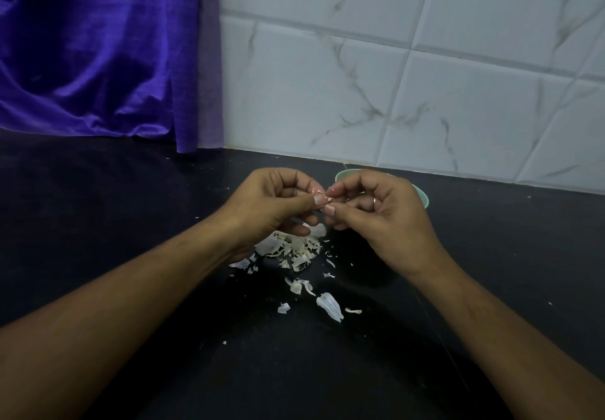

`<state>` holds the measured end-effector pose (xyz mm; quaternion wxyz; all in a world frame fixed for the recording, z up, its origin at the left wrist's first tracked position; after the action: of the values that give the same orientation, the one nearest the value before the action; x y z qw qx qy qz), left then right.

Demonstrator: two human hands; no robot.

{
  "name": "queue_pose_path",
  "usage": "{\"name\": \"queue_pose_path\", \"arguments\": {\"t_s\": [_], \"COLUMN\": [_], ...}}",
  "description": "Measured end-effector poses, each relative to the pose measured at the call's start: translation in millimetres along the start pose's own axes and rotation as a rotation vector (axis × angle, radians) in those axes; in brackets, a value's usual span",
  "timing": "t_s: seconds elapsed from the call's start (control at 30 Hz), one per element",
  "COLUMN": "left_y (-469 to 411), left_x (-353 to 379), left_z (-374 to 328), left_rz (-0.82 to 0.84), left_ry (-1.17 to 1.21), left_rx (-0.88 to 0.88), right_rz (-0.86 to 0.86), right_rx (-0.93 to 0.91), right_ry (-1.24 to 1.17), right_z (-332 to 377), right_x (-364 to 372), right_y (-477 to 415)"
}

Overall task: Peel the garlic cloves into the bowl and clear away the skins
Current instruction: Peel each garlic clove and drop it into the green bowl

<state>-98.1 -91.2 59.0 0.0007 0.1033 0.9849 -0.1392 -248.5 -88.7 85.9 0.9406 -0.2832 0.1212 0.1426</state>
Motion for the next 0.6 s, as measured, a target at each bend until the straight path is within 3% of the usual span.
{"name": "queue_pose_path", "arguments": {"t_s": [0.33,0.6], "left_y": [5.6,9.4], "left_x": [0.4,2.9], "left_z": [-26.8,-29.0], "left_rz": [-0.034,-0.063], "left_ry": [-0.441,-0.381], "left_rx": [0.272,0.289], "right_rz": [0.033,0.048], "right_rx": [0.007,0.057], "right_ry": [0.063,-0.057], "right_z": [-5.5,-8.4], "right_x": [2.1,5.8], "right_y": [-1.6,-0.7]}}
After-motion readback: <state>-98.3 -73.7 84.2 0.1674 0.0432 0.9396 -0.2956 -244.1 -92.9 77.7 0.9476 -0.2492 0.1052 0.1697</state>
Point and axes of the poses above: each hand's wrist, its own y-axis away from the middle knuckle, its own x-axis out of the palm, z = x × y, the point moved 9 cm from there along -y, towards the middle knuckle, and after that the axes turned 1 degree about x, right-handed, at the moved point
